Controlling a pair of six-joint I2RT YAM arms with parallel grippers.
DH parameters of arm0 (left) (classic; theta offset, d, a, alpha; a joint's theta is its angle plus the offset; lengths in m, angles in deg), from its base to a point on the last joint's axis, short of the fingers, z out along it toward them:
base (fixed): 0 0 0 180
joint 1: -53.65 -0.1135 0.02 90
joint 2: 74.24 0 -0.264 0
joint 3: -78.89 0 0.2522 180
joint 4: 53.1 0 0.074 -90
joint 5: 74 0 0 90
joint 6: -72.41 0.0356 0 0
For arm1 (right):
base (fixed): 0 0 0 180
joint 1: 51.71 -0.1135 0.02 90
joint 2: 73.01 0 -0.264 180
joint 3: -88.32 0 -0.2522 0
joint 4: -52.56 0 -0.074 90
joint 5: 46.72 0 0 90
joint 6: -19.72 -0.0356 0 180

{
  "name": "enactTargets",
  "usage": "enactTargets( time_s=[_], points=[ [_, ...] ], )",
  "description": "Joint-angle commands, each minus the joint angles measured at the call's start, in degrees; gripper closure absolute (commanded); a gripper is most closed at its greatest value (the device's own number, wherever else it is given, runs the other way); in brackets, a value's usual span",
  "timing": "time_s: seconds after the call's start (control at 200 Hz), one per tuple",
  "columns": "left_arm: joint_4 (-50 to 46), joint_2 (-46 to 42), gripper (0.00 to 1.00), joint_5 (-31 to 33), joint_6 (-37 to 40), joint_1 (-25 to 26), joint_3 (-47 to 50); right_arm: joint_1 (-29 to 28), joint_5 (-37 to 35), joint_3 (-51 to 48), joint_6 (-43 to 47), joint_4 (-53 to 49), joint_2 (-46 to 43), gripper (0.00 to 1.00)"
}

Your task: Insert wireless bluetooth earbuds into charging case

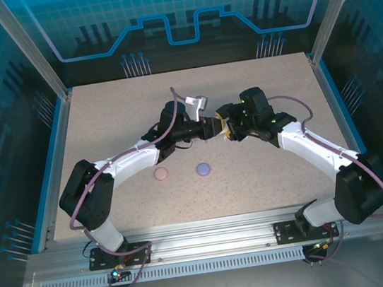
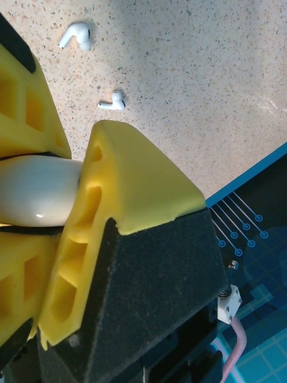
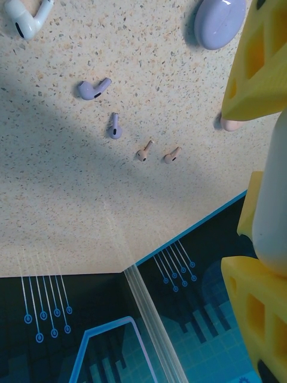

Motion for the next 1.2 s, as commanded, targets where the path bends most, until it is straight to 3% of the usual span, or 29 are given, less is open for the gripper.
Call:
enactTargets(
  time_s=[0.0, 0.585, 0.795, 1.196],
  points=[
    [0.15, 0.05, 0.66, 0.00, 1.68, 0.81, -1.73, 0.63, -0.30, 0.03, -0.36, 1.01, -0.24, 0.55],
    [1.74, -1.29, 0.65, 0.82, 1.13, -0.20, 0.66, 1.06, -0.51, -0.31, -0.18, 0.32, -0.11, 0.55],
    [2.21, -0.85, 0.75, 0.25, 0.83, -0.16, 0.57, 1.07, -0.39, -0.41, -0.09, 0.32, 0.06, 0.55],
    [2.93, -1.28, 0.80, 0.89, 0.54, -0.35, 1.36, 1.24, -0.48, -0.40, -0.16, 0.23, 0.37, 0.56]
  ],
)
